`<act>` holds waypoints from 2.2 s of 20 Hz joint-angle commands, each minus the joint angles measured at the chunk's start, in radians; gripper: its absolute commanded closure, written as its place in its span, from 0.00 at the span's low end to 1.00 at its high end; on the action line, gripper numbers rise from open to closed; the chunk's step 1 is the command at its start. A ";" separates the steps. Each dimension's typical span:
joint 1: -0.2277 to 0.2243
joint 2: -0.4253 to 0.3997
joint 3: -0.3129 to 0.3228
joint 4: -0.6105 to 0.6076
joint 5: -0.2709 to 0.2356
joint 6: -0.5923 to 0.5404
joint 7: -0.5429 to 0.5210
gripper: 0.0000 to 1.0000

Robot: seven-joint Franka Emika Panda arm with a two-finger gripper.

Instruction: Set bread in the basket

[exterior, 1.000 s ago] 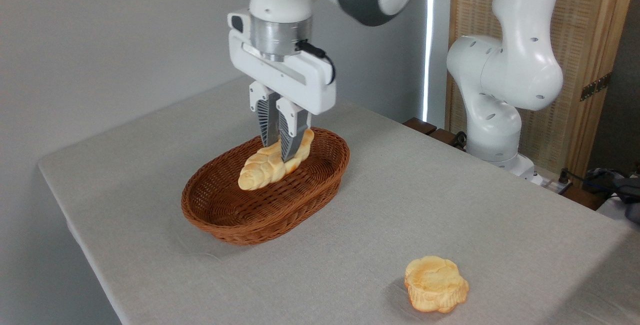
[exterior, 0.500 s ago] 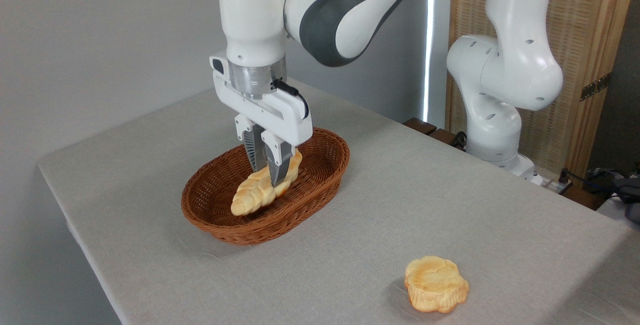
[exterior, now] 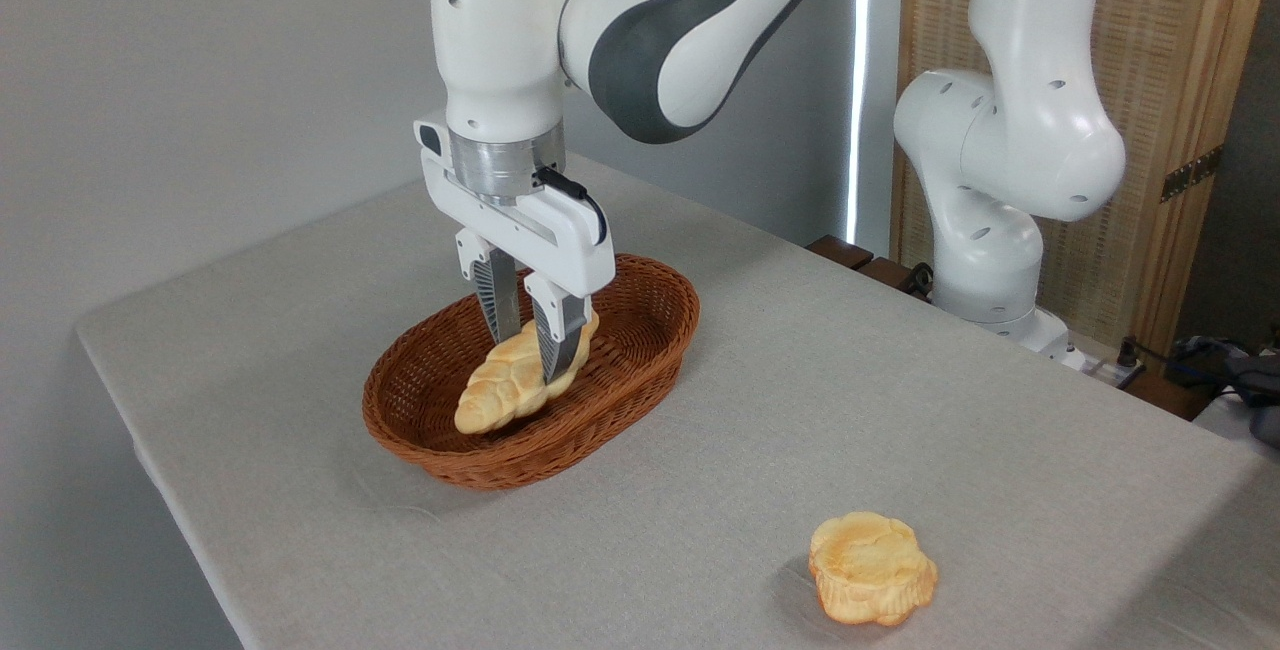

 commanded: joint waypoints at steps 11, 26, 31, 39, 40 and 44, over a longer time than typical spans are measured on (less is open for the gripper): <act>-0.019 -0.003 -0.003 0.010 -0.005 0.005 -0.028 0.00; -0.010 0.024 0.034 0.309 0.187 -0.322 0.006 0.00; -0.008 0.081 0.091 0.434 0.195 -0.425 0.093 0.00; -0.008 0.139 0.149 0.550 0.180 -0.477 0.118 0.00; -0.008 0.141 0.149 0.550 0.178 -0.477 0.117 0.00; -0.002 0.161 0.134 0.589 0.137 -0.478 0.110 0.00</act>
